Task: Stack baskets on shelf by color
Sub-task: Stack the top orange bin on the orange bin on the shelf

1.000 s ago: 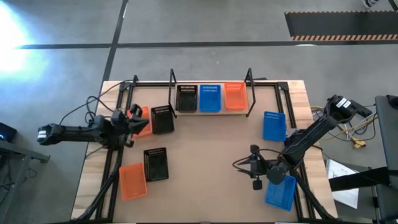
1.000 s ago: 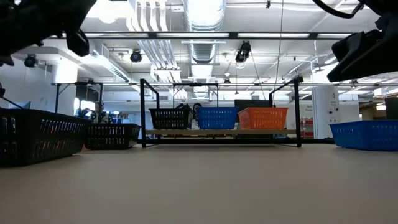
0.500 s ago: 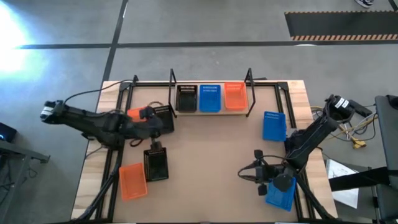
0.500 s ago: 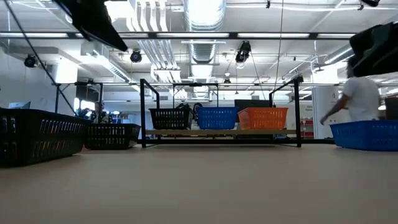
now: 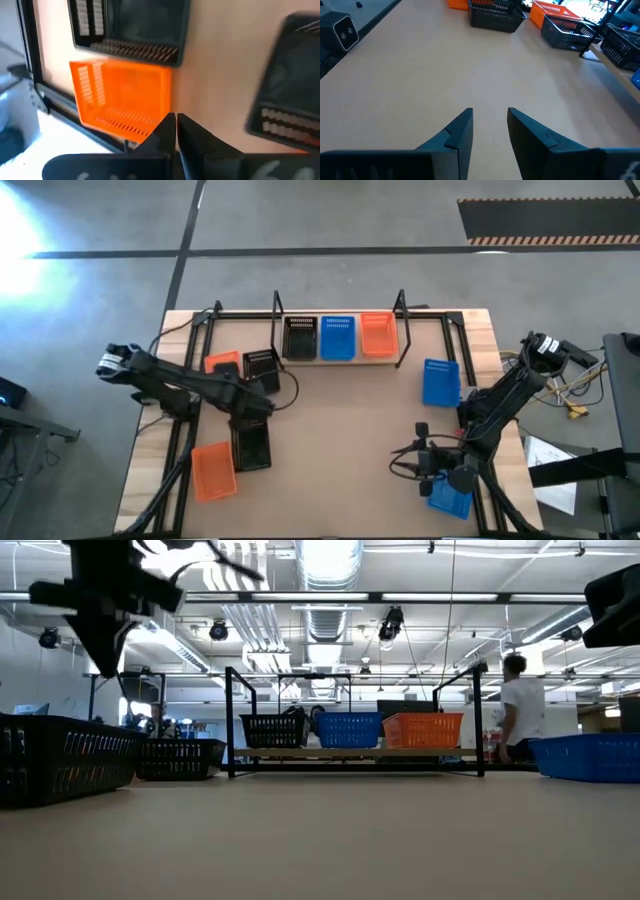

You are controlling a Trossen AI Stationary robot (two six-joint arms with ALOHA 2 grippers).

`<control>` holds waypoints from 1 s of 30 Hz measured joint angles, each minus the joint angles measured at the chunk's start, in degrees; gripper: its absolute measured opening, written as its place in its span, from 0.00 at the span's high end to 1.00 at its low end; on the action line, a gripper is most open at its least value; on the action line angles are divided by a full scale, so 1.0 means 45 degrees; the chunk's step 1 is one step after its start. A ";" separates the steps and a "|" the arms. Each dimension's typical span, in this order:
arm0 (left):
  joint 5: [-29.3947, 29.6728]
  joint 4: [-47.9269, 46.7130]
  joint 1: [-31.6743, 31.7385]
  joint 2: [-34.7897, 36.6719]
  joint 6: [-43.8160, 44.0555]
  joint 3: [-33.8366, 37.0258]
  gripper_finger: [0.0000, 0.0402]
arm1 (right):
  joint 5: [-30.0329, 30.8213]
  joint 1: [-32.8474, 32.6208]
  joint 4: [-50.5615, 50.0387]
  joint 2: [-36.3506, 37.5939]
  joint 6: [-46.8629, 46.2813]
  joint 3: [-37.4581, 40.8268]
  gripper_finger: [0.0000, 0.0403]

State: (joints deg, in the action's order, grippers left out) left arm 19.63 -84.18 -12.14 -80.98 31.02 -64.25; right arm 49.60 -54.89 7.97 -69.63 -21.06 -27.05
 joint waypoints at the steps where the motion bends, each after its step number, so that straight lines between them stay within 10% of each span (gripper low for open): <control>1: -0.0135 -0.0018 0.0187 -0.0035 -0.0006 0.0196 1.00 | 0.0000 0.0000 0.0001 0.0000 0.0000 0.0000 0.72; 16: -0.1274 0.3596 0.2962 0.2990 -0.2750 0.4672 0.55 | 0.0024 0.0005 0.0008 -0.0005 0.0005 0.0029 0.72; 30: -0.1347 0.4333 0.3025 0.1942 -0.2996 0.5065 0.98 | 0.0355 0.0002 0.0013 -0.0005 0.0005 0.0029 0.72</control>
State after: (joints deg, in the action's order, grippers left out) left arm 13.57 -64.68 1.47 -72.24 17.54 -41.46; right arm 51.20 -54.88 8.03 -69.65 -21.04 -26.92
